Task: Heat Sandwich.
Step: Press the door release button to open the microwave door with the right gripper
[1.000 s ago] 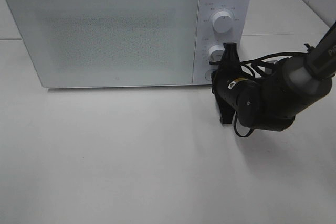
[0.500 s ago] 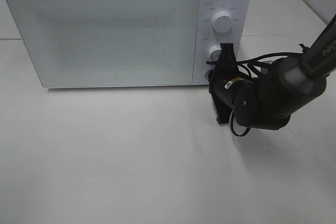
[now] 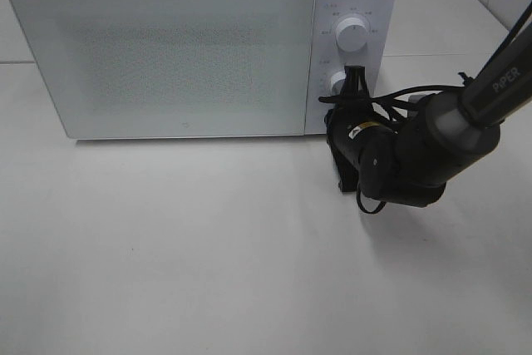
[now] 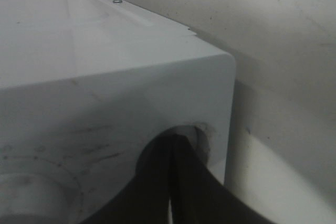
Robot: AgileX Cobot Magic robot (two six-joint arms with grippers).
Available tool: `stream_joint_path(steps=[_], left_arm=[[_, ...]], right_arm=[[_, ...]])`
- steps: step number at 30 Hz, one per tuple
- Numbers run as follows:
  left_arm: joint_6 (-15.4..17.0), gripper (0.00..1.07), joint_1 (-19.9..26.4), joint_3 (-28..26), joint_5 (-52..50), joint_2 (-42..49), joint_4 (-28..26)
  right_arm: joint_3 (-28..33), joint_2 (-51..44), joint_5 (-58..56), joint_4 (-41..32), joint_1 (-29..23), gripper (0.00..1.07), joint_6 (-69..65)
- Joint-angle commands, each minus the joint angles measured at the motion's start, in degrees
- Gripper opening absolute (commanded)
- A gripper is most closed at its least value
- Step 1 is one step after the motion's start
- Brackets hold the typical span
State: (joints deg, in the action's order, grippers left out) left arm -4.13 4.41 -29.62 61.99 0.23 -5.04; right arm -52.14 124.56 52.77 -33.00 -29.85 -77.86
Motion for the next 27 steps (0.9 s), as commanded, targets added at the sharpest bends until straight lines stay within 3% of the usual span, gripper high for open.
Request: stream_joint_path(steps=[1, 16, 27], left_arm=[[0.2, 0.98, -0.3, 0.0, -0.6, 0.5, 0.0], [0.2, 0.98, -0.3, 0.0, -0.6, 0.5, 0.0], [0.2, 0.98, -0.3, 0.0, -0.6, 0.5, 0.0]], right_arm=[[-6.9, 0.1, 17.7, 2.4, 1.9, 0.00, 1.4], [-8.5, 1.3, 12.9, 3.0, 2.5, 0.00, 1.4], [-4.5, -0.7, 6.9, 3.0, 2.4, 0.00, 1.0]])
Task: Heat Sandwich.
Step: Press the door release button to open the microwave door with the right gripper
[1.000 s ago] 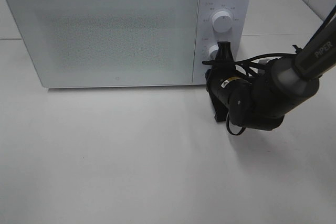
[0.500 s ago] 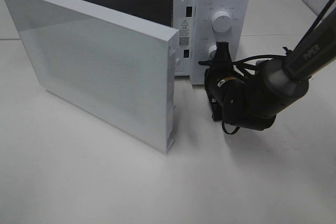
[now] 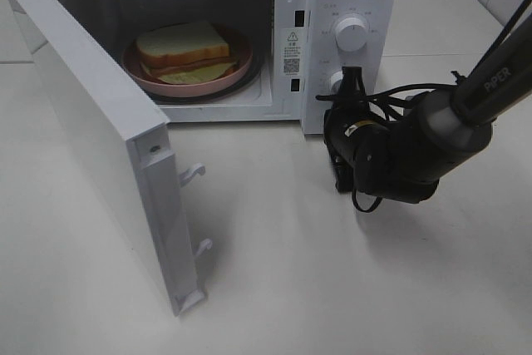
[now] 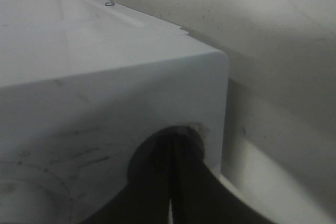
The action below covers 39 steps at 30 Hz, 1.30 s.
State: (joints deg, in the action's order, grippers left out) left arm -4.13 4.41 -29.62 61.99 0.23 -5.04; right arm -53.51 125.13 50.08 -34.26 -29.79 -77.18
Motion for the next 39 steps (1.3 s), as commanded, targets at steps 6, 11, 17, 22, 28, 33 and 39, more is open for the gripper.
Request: stream_joint_path(steps=[6, 11, 17, 22, 28, 33, 39], left_arm=[[0.2, 0.98, -0.3, 0.0, -0.6, 0.5, 0.0], [0.2, 0.98, -0.3, 0.0, -0.6, 0.5, 0.0], [0.2, 0.98, -0.3, 0.0, -0.6, 0.5, 0.0], [0.2, 0.98, -0.3, 0.0, -0.6, 0.5, 0.0], [0.2, 0.98, -0.3, 0.0, -0.6, 0.5, 0.0], [0.2, 0.98, -0.3, 0.0, -0.6, 0.5, 0.0], [0.2, 0.98, -0.3, 0.0, -0.6, 0.5, 0.0]], right_arm=[[0.4, -4.5, 1.7, 4.1, 2.3, 0.00, 1.3], [3.1, -5.8, -4.3, 4.2, 2.3, 0.00, 1.6], [5.7, -7.4, -5.8, 4.1, 2.3, 0.00, 2.9], [8.3, -10.3, -8.6, 4.4, 2.3, 0.00, 5.2], [10.5, -15.5, -16.1, 7.7, 2.3, 0.00, 10.2], [10.5, -19.4, -24.1, 12.0, 2.3, 0.00, 15.2], [10.5, -23.8, -31.9, 19.0, 2.3, 0.00, 21.1]])
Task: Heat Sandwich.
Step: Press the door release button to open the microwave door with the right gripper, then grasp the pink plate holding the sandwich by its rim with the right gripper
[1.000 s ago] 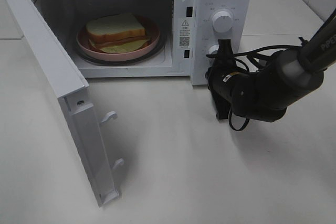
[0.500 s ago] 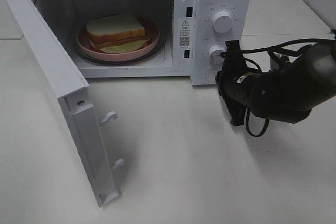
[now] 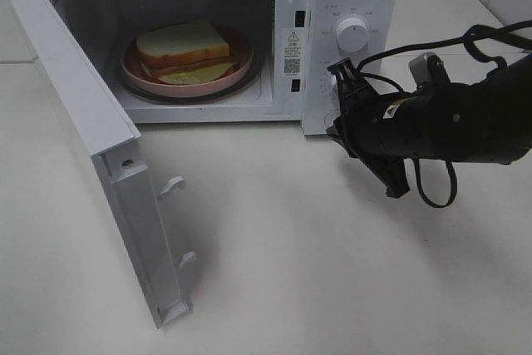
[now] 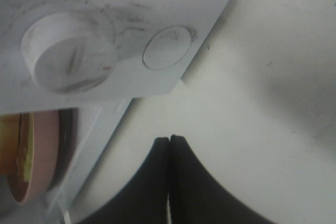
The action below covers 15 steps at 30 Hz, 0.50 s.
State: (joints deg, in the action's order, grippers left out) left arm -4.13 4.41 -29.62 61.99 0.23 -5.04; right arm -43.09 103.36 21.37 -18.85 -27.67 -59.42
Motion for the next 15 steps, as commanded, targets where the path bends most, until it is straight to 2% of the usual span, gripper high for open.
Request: stream_joint_path(steps=[1, 9, 13, 15], left_arm=[[0.2, 0.98, -0.3, 0.0, -0.6, 0.5, 0.0], [0.2, 0.98, -0.3, 0.0, -0.6, 0.5, 0.0], [0.2, 0.98, -0.3, 0.0, -0.6, 0.5, 0.0], [0.2, 0.98, -0.3, 0.0, -0.6, 0.5, 0.0]], right_arm=[[0.1, -3.8, -5.9, 5.4, 0.2, 0.01, 6.0], [-0.7, -9.4, -16.0, 6.8, 0.2, 0.01, 21.5], [-4.6, -11.6, -29.5, 6.8, 0.2, 0.01, 34.4], [-5.3, -11.7, -31.3, 6.7, 0.2, 0.02, 35.7]])
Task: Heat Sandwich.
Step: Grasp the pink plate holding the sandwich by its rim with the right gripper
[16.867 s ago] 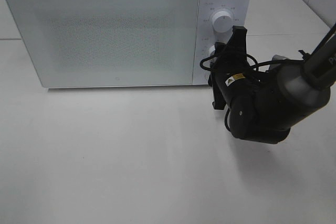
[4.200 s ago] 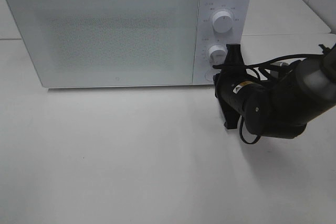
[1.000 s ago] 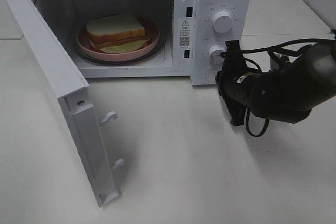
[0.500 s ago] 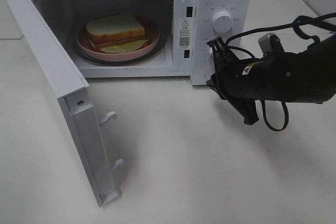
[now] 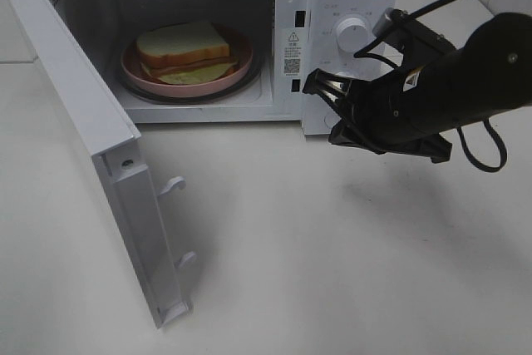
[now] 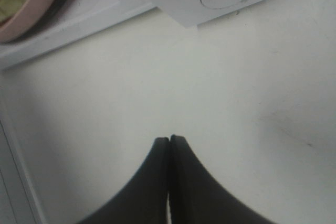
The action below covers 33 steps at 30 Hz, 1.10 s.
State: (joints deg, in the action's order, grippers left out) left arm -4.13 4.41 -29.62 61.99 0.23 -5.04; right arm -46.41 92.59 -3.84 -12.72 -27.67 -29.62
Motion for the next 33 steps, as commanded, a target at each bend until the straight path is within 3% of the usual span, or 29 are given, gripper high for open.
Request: stream_joint_path(steps=[1, 8, 20, 33], left_arm=[[0.2, 0.98, -0.3, 0.0, -0.6, 0.5, 0.0], [0.2, 0.98, -0.3, 0.0, -0.6, 0.5, 0.0], [0.2, 0.98, -0.3, 0.0, -0.6, 0.5, 0.0], [0.2, 0.98, -0.3, 0.0, -0.6, 0.5, 0.0]], right_arm=[[-2.9, -0.9, -8.4, 0.5, 0.2, 0.02, 7.6], [-9.5, -0.9, -23.6, 0.5, 0.2, 0.02, 21.3], [-16.4, 0.1, -35.1, 0.1, 0.2, 0.02, 38.4], [-19.2, 0.2, -42.9, 0.2, 0.2, 0.02, 82.2]])
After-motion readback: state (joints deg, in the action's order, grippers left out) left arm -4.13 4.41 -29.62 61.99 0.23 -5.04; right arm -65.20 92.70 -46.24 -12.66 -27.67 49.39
